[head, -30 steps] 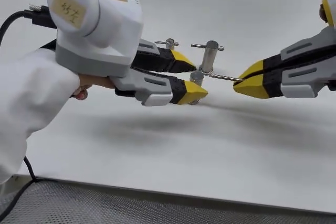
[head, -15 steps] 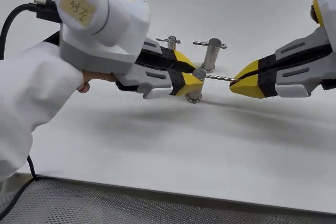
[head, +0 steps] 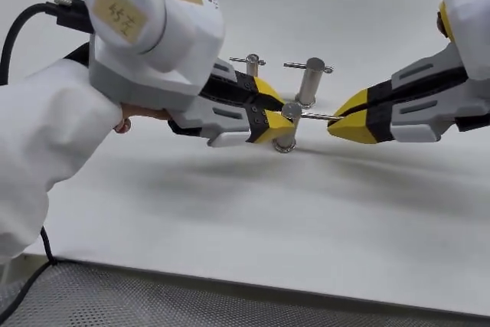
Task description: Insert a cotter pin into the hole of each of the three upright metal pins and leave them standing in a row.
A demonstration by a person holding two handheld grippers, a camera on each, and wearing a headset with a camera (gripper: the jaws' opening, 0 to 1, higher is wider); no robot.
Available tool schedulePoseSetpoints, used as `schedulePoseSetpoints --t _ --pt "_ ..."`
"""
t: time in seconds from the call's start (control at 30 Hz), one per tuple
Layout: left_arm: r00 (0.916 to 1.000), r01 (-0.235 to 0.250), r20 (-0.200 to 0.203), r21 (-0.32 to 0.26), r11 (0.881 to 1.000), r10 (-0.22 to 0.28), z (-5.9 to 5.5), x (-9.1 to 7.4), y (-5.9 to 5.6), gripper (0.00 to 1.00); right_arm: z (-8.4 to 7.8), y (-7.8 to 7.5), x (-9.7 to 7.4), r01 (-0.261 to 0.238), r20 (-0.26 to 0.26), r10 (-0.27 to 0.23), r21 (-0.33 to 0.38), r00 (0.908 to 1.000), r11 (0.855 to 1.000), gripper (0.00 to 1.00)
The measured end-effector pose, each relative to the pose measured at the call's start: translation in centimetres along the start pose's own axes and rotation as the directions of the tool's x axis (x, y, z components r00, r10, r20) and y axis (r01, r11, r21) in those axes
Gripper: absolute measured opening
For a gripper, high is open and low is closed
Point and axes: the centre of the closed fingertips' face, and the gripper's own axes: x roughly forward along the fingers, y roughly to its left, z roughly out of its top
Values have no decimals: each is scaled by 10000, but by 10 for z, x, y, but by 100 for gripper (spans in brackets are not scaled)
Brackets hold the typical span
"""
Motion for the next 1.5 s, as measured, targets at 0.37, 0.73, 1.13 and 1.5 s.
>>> schedulePoseSetpoints --t 0.37,0.73,1.13,1.5 --pt "9999 100 -92 32 9999 -100 -1 -2 2 10 11 -1 16 49 -38 -52 -645 10000 9979 0" --pt "9996 201 -218 132 9997 -198 -1 -3 2 9 15 1 22 141 -240 -172 -1261 9996 9919 0" --pt "9989 235 -406 266 9994 -224 -1 -2 2 10 12 0 10 647 62 -644 -1246 9979 9901 9" --pt "9987 192 -488 408 9990 -172 0 -2 0 10 19 4 2 616 426 -587 -698 9974 9957 2"
